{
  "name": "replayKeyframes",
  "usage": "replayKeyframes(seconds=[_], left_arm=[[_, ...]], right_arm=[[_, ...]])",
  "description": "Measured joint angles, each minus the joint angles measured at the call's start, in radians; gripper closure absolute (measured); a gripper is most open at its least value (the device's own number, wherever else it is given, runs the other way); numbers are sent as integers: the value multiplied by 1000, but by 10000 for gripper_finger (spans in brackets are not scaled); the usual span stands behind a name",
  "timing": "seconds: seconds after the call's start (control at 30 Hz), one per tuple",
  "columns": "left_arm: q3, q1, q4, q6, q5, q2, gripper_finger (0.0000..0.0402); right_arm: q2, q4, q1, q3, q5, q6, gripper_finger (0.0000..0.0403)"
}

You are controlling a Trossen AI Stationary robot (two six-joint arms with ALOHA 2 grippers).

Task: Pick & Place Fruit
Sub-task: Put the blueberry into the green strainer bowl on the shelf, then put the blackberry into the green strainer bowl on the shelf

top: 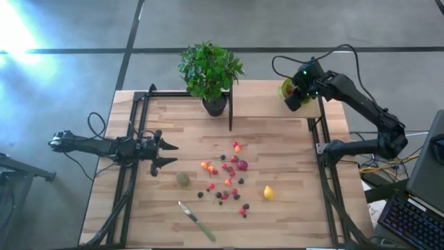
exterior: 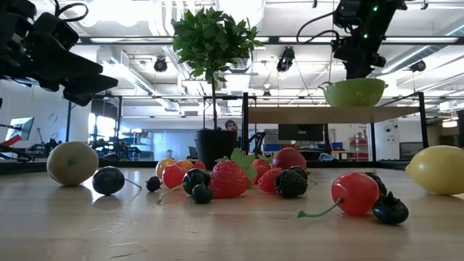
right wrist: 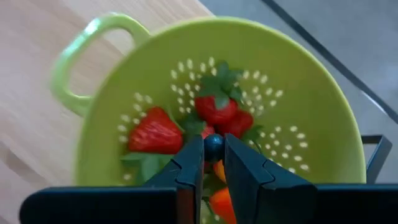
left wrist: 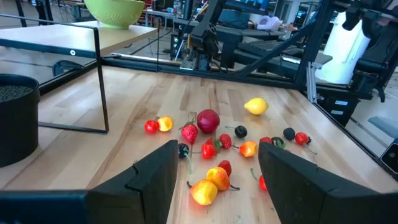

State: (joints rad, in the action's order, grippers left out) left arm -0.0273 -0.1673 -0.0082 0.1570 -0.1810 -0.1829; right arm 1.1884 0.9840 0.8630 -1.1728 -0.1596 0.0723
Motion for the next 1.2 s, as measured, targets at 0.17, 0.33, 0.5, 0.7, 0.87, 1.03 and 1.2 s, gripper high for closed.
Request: replayKeyframes(seconds=[0.17, 0.33, 0.5, 0.7, 0.87, 1.03, 1.2], left_arm=[[0, 0, 0, 0, 0, 0, 172], [0, 0, 0, 0, 0, 0, 172], [0, 0, 0, 0, 0, 0, 172], [0, 0, 0, 0, 0, 0, 172], [0, 0, 0, 0, 0, 0, 172], [0, 0, 0, 0, 0, 0, 172], [0, 0, 0, 0, 0, 0, 172]], right_arm=[[10, 8, 18, 2, 0, 0, 364], [10, 8, 18, 2, 0, -17, 351], [10, 7, 18, 2, 0, -43, 316], [10, 4, 18, 2, 0, -41, 265], [10, 1, 17, -23, 0, -39, 230], [5, 1, -4, -71, 47, -39, 217], [-6, 1, -68, -113, 92, -50, 231]])
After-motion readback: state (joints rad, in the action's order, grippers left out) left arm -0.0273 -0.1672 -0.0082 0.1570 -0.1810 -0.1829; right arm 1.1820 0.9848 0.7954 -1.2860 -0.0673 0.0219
